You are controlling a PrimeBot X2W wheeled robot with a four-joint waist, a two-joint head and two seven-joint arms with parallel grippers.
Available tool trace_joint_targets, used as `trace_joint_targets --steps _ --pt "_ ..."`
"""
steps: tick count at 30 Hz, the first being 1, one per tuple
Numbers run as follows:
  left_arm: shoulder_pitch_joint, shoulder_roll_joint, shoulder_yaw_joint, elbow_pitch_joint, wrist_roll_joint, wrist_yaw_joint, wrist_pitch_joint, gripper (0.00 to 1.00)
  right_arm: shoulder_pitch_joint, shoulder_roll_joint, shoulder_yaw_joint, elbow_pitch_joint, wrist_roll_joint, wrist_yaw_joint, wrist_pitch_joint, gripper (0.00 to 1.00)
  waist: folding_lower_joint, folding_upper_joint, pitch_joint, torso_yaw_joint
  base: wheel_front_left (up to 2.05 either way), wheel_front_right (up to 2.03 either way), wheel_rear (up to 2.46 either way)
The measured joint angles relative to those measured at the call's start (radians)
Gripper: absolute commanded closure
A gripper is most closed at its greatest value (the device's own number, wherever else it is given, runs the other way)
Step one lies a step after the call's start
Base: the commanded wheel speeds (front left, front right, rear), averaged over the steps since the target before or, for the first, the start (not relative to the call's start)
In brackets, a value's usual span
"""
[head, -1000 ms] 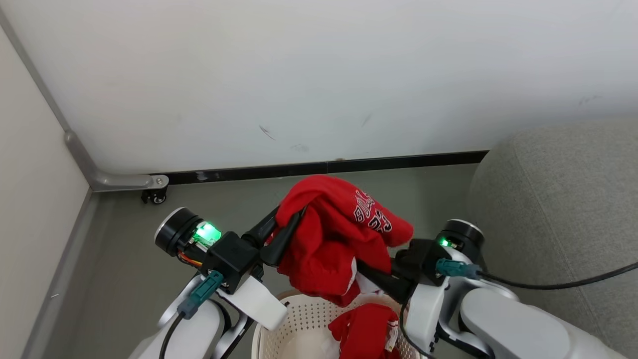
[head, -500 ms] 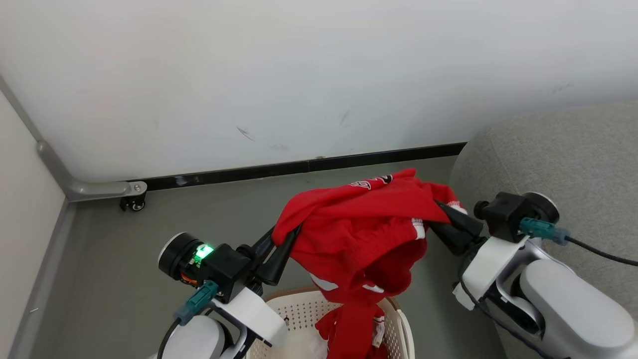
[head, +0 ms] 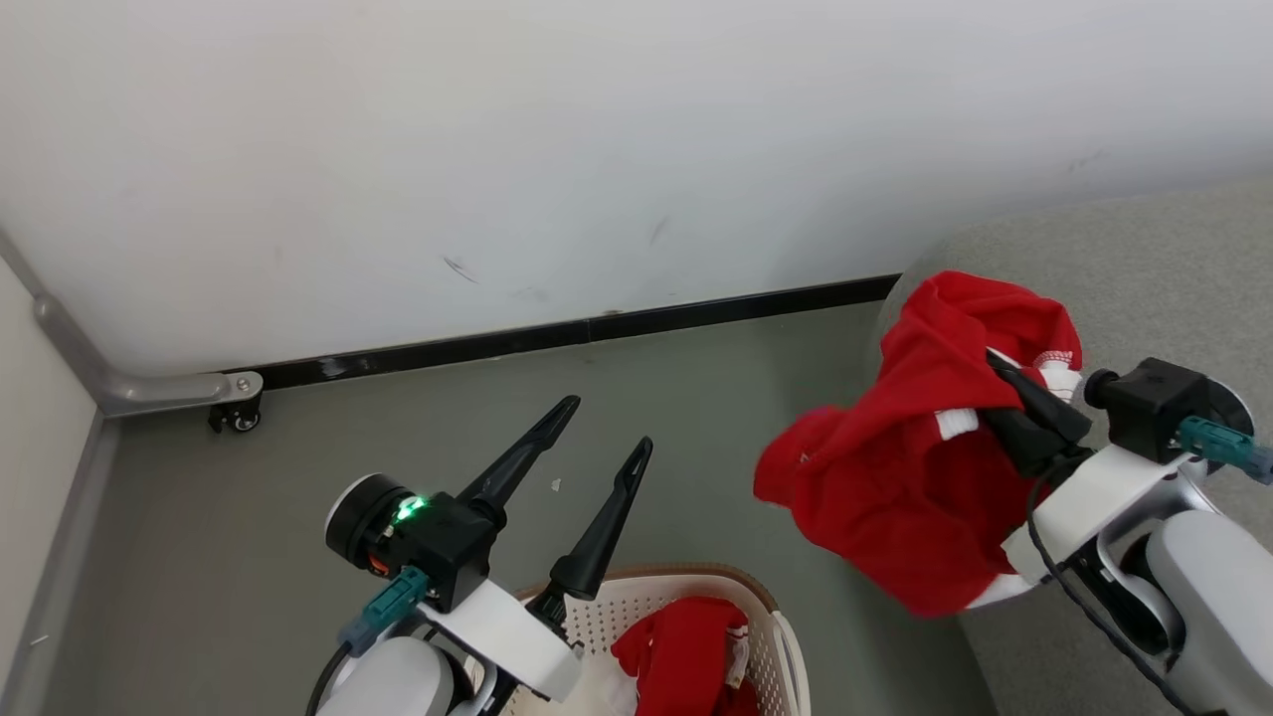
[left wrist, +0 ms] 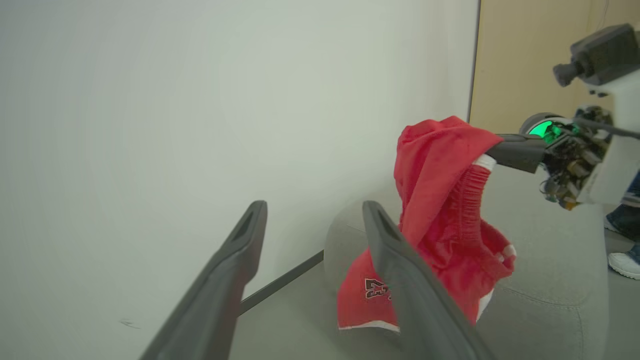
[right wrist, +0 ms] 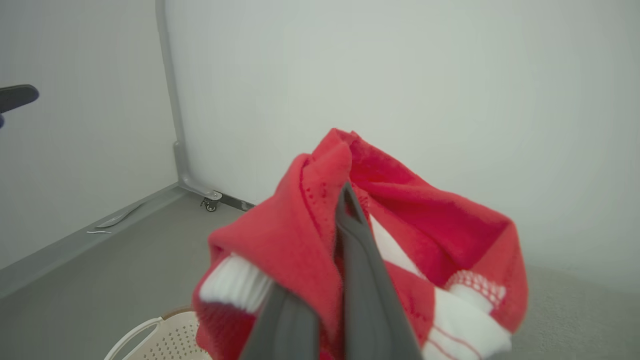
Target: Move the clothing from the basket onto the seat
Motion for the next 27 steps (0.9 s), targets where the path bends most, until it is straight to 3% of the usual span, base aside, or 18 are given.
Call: trace_joint_targets --steps 15,27 --pt "0.021 -0.004 -0.081 -0.017 -0.009 -0.022 -0.009 0.0 0.172 -0.015 -0.276 -0.031 -0.06 0.0 0.0 1.0 0.0 0.0 0.0 -0.057 0.0 0.0 0.0" --pt "0.022 -0.012 -0.149 -0.016 -0.031 -0.035 -0.009 0.0 0.282 0.014 -0.413 -0.095 -0.114 0.0 0.0 1.0 0.0 0.0 0.001 -0.125 0.0 0.0 0.0"
